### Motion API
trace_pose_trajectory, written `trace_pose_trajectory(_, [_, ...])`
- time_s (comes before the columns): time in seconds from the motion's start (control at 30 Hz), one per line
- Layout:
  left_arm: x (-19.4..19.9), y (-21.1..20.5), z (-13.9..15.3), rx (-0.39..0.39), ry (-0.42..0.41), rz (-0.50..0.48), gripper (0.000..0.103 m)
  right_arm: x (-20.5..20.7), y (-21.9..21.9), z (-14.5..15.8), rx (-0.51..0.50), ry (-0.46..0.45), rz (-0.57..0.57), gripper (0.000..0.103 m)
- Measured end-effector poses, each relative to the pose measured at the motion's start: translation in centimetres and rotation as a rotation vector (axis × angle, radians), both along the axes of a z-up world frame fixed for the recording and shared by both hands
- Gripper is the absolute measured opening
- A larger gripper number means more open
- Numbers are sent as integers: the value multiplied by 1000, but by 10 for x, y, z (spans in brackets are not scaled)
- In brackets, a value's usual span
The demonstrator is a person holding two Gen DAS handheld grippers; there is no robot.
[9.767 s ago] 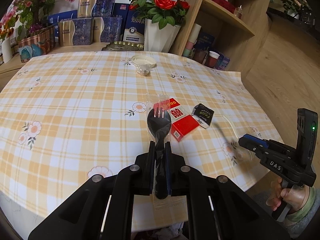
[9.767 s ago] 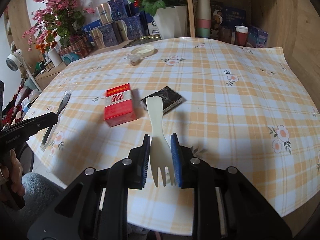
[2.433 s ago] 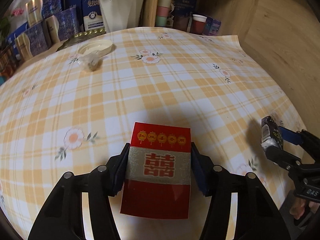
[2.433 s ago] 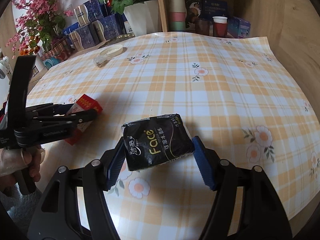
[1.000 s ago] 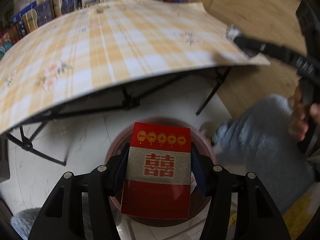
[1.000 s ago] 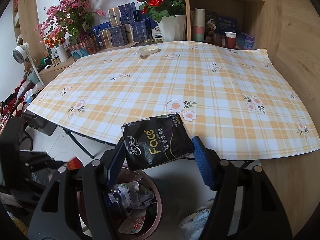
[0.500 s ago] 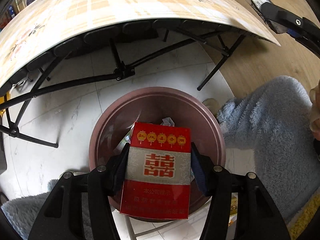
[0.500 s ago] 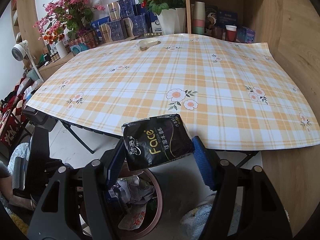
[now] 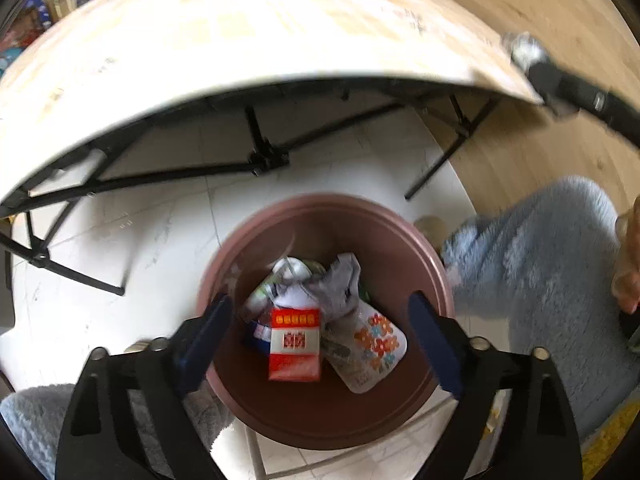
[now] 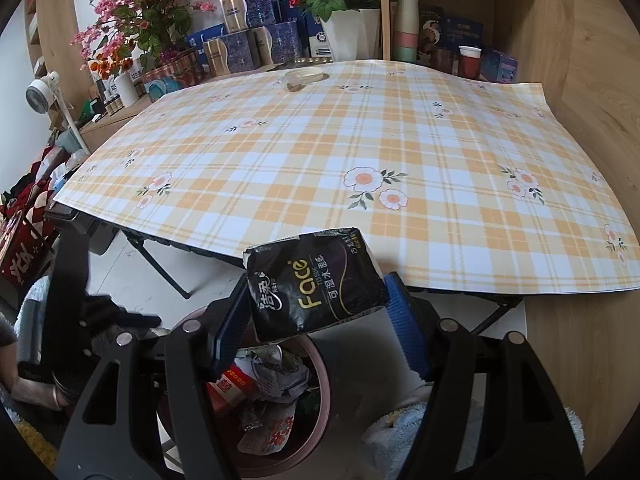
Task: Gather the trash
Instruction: 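Lower the black packet into the bin and open the right gripper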
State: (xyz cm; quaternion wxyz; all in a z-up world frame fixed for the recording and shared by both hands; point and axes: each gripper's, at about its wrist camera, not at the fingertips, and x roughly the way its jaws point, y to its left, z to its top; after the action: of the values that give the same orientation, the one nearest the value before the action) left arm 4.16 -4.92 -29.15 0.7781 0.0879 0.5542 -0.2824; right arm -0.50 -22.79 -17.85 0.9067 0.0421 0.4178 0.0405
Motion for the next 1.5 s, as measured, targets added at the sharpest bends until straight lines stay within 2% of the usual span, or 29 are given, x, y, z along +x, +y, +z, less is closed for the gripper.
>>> trace_pose_trajectory(0.17, [-3, 22, 46, -56, -181, 102, 96, -4, 13, -5, -8, 19, 32, 66])
trace_pose_trajectory(0.23, [-4, 30, 62, -32, -262, 143, 96, -5, 20, -9, -15, 31, 52, 66])
trace_pose_trajectory(0.4, [-8, 62, 98, -29, -474, 217, 96, -5, 39, -25, -37, 67, 122, 66])
trace_pose_trajectory(0.57, [-11, 90, 117, -43, -600, 286, 96, -8, 68, -41, -71, 107, 227, 67])
trace_pose_trajectory(0.67, [-9, 106, 120, -82, -602, 337, 96, -8, 80, -51, -69, 146, 268, 67])
trace_pose_trajectory(0.73, [-9, 110, 119, -76, -609, 358, 96, -8, 86, -58, -90, 166, 285, 67])
trace_pose_trajectory(1.03, [-16, 102, 110, -27, -608, 333, 97, -1, 83, -81, -68, 267, 269, 69])
trace_pose_trajectory(1.13, [-15, 102, 109, -30, -601, 332, 97, 1, 82, -83, -62, 276, 267, 77])
trace_pose_trajectory(1.17, [-15, 103, 109, -32, -600, 332, 97, 1, 82, -84, -61, 277, 265, 89])
trace_pose_trajectory(1.2, [-14, 103, 109, -33, -599, 332, 97, 0, 82, -83, -62, 271, 262, 95])
trace_pose_trajectory(1.5, [-11, 105, 107, -45, -578, 341, 97, 2, 70, -65, -40, 217, 205, 97])
